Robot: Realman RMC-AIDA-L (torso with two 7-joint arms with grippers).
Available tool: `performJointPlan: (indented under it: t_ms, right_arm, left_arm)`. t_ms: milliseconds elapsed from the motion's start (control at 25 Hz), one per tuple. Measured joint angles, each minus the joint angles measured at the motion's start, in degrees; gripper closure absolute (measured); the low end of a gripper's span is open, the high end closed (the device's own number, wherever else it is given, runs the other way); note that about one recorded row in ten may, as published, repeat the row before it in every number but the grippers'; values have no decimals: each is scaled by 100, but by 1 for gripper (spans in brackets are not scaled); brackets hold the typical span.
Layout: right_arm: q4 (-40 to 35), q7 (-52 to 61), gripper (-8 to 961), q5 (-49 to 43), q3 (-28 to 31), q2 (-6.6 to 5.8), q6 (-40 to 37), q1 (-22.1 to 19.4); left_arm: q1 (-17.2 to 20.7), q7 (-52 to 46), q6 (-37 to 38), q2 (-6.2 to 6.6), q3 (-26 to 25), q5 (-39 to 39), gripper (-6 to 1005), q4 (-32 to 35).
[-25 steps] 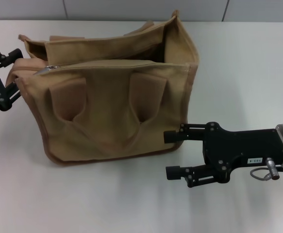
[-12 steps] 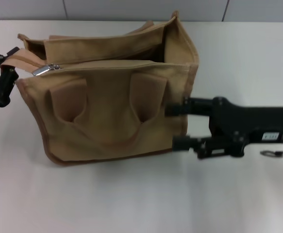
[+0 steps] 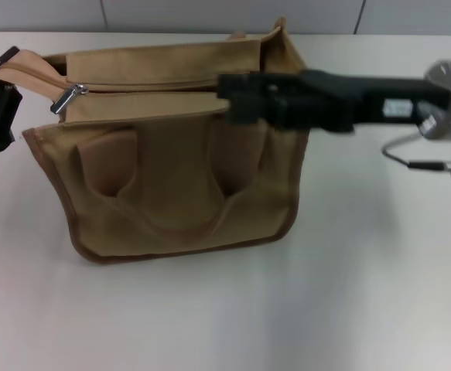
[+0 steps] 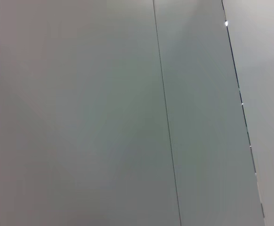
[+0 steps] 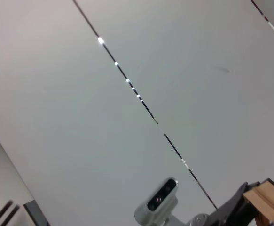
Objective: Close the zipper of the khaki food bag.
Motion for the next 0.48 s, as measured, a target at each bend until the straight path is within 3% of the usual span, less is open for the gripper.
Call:
performJointPlan:
  t_ms: [240, 480]
  right_arm:
    - [-3, 1168, 136, 40, -78, 4, 845, 604]
    - [-48, 2044, 137, 23, -801, 46, 1473, 1121]
  left_arm:
    - [-20, 0, 83, -35, -19, -27, 978, -2]
    - [-30, 2, 53, -61, -61, -151, 978, -2]
